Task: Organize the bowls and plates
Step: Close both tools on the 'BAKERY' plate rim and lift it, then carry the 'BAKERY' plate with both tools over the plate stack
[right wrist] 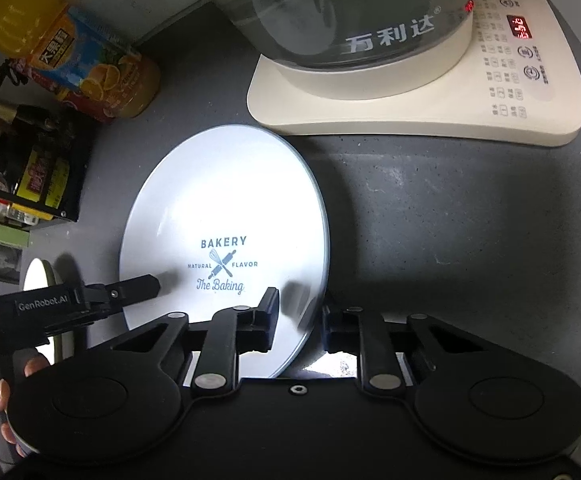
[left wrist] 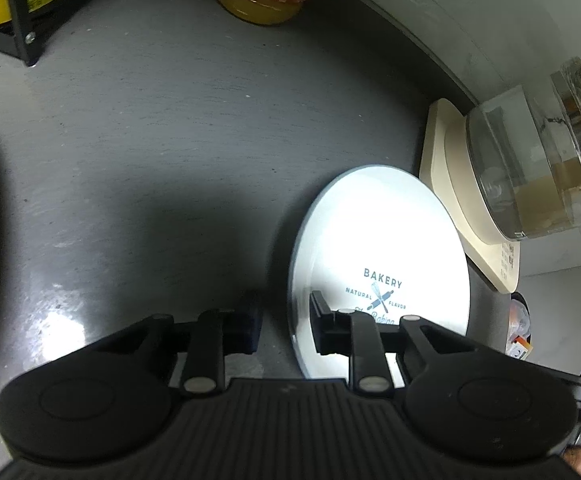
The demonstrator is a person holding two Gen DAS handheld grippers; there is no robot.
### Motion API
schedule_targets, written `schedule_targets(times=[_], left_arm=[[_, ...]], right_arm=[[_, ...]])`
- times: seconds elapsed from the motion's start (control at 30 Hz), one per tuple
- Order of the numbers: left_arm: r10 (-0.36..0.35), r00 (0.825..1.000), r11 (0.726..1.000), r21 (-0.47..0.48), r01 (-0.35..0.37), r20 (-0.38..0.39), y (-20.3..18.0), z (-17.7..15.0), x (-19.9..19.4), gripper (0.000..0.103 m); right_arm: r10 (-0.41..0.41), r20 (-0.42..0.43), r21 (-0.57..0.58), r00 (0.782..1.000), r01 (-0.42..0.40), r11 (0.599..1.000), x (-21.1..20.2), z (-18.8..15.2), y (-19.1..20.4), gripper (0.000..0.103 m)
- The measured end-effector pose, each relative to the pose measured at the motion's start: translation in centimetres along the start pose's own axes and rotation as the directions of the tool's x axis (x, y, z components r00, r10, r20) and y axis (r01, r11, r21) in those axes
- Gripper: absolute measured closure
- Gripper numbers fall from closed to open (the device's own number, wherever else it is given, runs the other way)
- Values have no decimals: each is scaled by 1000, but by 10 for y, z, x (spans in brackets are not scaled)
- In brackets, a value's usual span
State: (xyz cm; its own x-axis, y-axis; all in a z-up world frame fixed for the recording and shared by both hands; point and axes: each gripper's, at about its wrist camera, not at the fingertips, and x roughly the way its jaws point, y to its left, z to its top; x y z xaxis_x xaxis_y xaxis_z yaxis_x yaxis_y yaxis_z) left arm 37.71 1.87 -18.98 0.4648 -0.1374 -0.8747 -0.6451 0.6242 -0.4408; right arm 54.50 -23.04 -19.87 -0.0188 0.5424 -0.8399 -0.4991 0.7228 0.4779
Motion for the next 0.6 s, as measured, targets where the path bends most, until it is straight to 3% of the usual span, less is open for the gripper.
schedule_targets(times=[0.1, 0.33, 0.6], left_arm=[[-8, 1000, 1000, 12, 8, -8, -5, 0, 4, 83], [-32, 999, 999, -7, 32, -22, -2, 0, 5, 91], [-72, 997, 997, 17, 72, 6, -5, 5, -13, 91]], right_arm=[[5, 8, 17, 1000, -5, 1000, -1, -2, -7, 90], [18, 66, -18, 998, -17, 1000, -18, -2, -1, 93], [17, 103, -29, 995, -14, 999, -37, -5, 14, 93]])
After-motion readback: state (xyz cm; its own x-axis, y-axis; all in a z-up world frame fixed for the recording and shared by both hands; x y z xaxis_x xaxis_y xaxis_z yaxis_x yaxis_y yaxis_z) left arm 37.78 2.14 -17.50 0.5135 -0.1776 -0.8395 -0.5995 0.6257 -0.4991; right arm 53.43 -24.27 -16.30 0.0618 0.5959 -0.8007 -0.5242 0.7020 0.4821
